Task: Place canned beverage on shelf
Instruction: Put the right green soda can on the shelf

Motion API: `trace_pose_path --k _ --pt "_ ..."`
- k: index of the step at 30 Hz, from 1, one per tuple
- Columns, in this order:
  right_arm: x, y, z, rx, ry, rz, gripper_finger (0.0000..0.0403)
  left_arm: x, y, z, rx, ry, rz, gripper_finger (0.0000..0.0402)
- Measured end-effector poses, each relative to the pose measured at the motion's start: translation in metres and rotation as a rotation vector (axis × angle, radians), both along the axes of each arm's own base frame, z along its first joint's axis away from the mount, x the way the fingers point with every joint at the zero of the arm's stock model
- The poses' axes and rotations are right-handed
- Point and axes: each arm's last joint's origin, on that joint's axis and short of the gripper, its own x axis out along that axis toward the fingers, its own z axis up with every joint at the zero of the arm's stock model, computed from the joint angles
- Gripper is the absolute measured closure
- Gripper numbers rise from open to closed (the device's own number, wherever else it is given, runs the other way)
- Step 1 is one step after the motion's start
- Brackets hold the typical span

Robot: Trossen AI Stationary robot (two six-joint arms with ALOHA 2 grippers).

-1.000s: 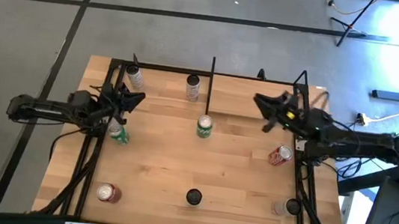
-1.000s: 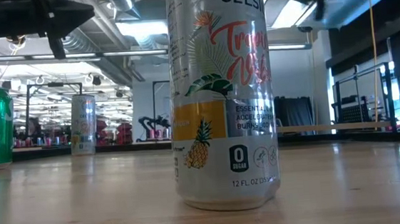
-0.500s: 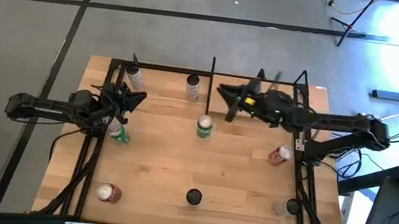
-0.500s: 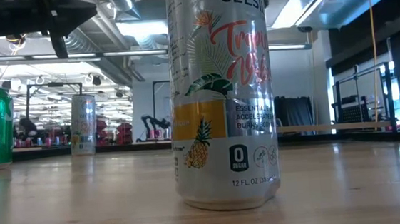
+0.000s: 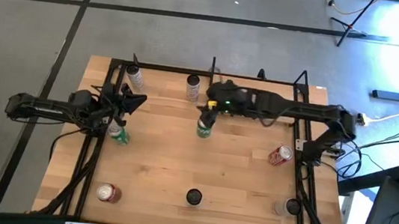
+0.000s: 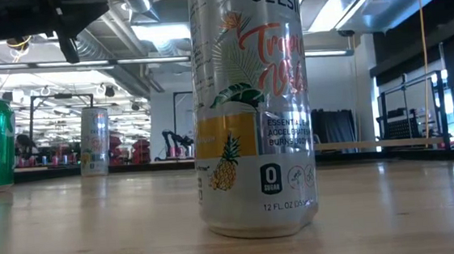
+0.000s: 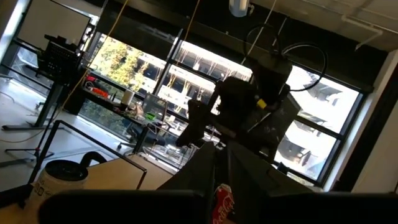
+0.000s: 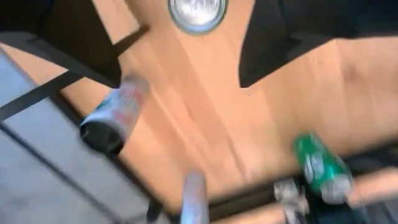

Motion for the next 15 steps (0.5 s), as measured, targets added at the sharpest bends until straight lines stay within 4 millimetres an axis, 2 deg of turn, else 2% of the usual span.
trace_pose_path --k 6,15 --pt "0.013 0.0 -0.014 0.052 0.077 0.009 0.003 0.0 0.0 0.0 0.001 0.0 -0.002 0.0363" --pt "0.014 -0.001 -0.027 0.123 0.125 -0.094 0.0024 0.0 0.0 0.0 0.001 0.001 -0.002 0.0363"
